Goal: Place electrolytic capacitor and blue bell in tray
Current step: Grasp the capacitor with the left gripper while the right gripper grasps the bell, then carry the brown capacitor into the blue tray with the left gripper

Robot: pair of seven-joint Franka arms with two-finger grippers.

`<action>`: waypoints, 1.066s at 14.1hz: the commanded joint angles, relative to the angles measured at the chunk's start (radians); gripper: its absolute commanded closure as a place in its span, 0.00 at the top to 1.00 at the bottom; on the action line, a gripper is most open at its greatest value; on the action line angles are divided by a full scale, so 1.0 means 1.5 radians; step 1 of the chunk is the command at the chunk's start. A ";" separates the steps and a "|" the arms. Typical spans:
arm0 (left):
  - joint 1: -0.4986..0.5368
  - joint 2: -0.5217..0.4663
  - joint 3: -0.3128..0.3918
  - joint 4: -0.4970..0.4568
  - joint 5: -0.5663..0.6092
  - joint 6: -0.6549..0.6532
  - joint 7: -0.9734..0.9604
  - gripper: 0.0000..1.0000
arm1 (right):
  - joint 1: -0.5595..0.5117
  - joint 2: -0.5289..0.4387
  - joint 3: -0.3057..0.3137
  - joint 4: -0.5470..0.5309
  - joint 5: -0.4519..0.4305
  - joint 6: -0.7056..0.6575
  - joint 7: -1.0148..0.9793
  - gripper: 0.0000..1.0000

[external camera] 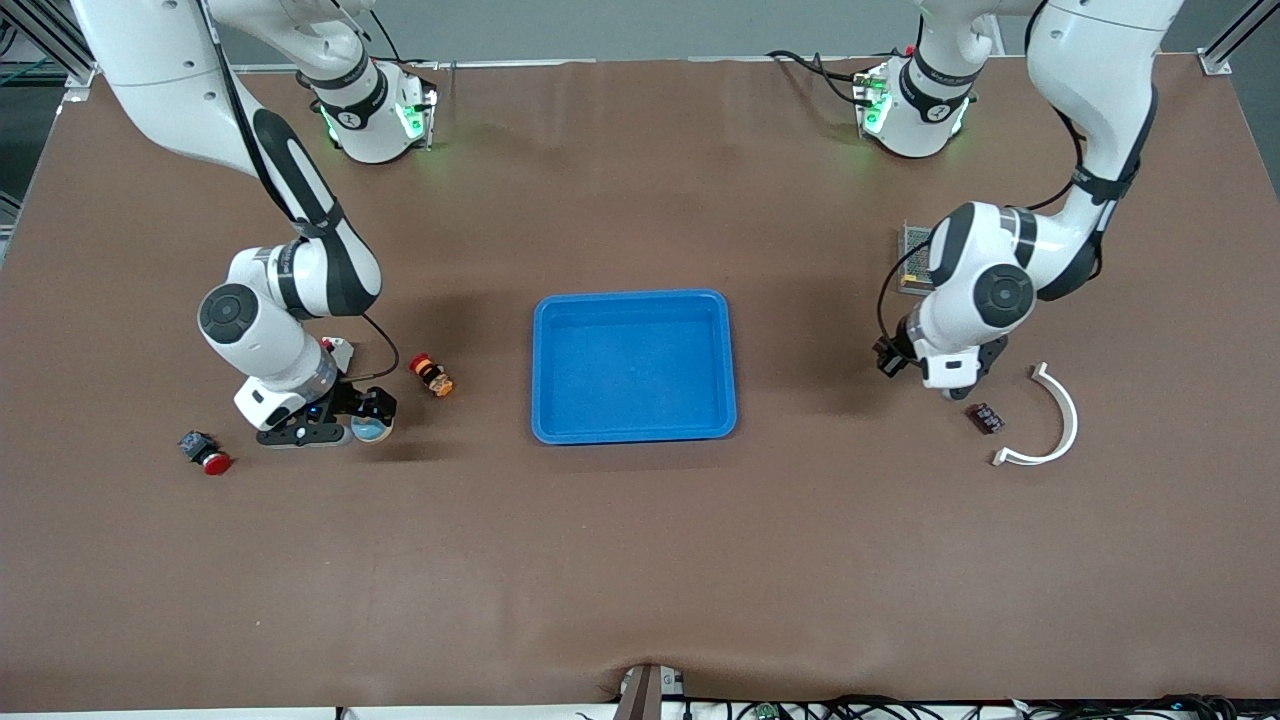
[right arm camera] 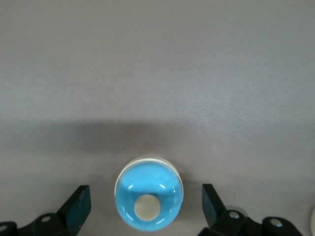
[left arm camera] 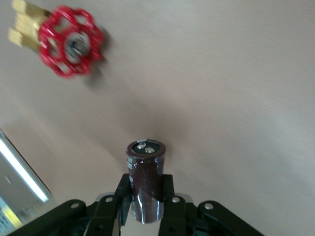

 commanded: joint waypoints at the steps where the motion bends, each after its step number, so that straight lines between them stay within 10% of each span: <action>1: -0.039 0.015 0.001 0.093 0.001 -0.079 -0.073 0.00 | -0.001 0.011 -0.003 -0.003 -0.002 0.017 -0.003 1.00; 15: -0.226 0.172 -0.007 0.373 -0.122 -0.154 -0.353 0.00 | 0.001 0.032 -0.003 -0.004 -0.004 0.023 -0.002 1.00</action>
